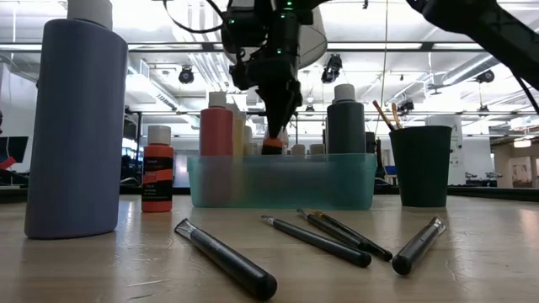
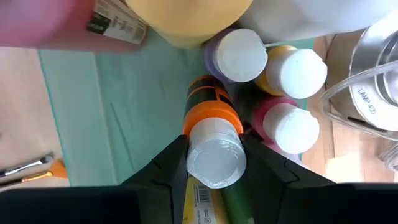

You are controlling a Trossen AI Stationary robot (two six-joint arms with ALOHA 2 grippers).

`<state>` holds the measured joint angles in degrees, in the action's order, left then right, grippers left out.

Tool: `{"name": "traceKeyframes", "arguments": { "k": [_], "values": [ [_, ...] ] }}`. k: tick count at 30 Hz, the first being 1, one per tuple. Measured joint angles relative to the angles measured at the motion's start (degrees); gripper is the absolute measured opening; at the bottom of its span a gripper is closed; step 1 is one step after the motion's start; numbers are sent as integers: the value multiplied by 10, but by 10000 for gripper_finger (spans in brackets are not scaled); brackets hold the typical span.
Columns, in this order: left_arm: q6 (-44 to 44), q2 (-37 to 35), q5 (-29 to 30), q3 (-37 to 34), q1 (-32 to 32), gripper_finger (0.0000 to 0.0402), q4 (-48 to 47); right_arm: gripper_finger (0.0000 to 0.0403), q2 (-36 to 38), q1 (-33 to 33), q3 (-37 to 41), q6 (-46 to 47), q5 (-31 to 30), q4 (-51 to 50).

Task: Pick & Place Paint Supplies
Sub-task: Put the orange paint bottle into the green bin

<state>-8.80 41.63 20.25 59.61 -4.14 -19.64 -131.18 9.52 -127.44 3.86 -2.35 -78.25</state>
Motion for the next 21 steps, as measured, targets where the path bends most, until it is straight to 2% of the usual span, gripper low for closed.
{"name": "traceKeyframes", "arguments": {
  "k": [21],
  "values": [
    [10, 0, 0, -9, 0, 122, -4, 113, -12, 3, 15, -1, -8, -8]
  ]
}}
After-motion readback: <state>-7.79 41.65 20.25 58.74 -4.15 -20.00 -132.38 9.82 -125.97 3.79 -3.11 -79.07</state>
